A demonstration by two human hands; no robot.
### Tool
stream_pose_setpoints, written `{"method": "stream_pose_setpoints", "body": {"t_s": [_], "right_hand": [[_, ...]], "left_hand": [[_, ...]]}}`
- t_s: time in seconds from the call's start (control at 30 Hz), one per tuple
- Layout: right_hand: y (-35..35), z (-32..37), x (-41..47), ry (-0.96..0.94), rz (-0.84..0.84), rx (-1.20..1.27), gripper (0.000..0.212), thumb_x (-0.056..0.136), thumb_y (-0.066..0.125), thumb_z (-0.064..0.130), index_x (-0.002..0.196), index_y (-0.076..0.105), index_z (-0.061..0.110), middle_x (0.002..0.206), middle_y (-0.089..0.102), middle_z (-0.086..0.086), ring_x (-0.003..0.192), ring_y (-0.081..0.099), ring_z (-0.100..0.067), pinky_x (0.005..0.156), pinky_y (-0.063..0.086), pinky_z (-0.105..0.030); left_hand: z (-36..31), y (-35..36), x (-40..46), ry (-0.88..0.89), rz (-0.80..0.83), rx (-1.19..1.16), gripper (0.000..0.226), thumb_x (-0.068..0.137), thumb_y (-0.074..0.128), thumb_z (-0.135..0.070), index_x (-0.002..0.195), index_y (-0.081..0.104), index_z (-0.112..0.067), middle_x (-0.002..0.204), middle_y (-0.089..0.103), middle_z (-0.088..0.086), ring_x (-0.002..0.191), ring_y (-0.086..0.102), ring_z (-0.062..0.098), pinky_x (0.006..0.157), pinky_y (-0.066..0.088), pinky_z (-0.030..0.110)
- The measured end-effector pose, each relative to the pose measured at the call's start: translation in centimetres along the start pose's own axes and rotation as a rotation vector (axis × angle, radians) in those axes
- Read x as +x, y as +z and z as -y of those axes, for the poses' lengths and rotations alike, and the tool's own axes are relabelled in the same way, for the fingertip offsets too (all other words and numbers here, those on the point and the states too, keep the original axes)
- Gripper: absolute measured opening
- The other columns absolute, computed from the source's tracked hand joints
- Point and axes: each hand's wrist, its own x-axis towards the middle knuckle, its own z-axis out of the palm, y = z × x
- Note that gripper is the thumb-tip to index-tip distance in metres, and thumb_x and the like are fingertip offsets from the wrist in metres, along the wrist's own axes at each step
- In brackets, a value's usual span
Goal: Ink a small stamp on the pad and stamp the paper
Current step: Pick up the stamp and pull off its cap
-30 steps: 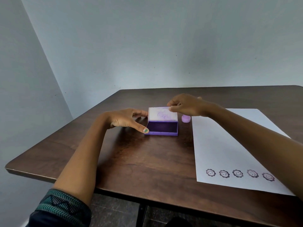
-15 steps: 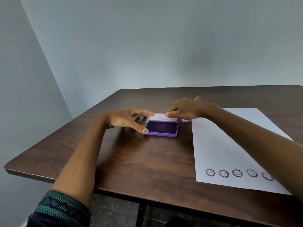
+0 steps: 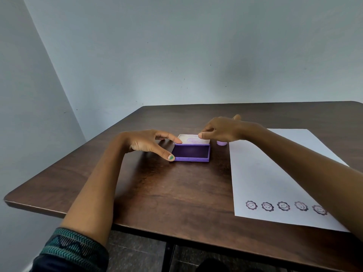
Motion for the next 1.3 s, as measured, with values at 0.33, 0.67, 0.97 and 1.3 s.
{"method": "stream_pose_setpoints", "body": {"t_s": [0.33,0.67,0.97,1.3], "right_hand": [[-3.5,-1.8,-1.1,-0.009,-0.106,0.237,0.035,0.086,0.058,0.033,0.090,0.067,0.000,0.098,0.070,-0.016,0.092,0.061,-0.034,0.080,0.047,-0.038],[-2.5,-1.8,-1.2,0.078,0.140,0.274,0.025,0.079,0.071,0.016,0.102,0.069,0.005,0.079,0.065,-0.004,0.070,0.059,-0.016,0.060,0.050,-0.024],[-2.5,-1.8,-1.2,0.044,0.082,0.321,0.028,0.076,0.074,0.011,0.102,0.068,0.002,0.088,0.066,-0.010,0.070,0.060,-0.018,0.055,0.050,-0.021],[-2.7,-2.1,-1.4,0.017,0.012,0.373,0.024,0.072,0.077,0.015,0.093,0.071,0.003,0.083,0.069,-0.009,0.073,0.061,-0.018,0.055,0.049,-0.019]], "left_hand": [[0.2,-0.2,-0.1,-0.005,0.002,-0.027,0.053,0.069,0.080,-0.032,0.115,0.059,-0.047,0.139,0.043,-0.016,0.136,0.028,0.007,0.106,0.023,0.026],[0.1,-0.2,-0.1,-0.002,0.008,-0.049,0.054,0.072,0.079,-0.028,0.118,0.058,-0.044,0.137,0.042,-0.019,0.132,0.027,0.007,0.102,0.022,0.025],[0.2,-0.4,-0.3,-0.013,0.015,-0.032,0.053,0.068,0.080,-0.034,0.116,0.059,-0.045,0.139,0.041,-0.015,0.129,0.029,0.007,0.102,0.024,0.026],[-0.5,-0.4,-0.7,-0.012,-0.010,-0.110,0.059,0.077,0.074,-0.019,0.129,0.052,-0.032,0.131,0.046,-0.019,0.121,0.040,-0.003,0.091,0.031,0.007]]}}
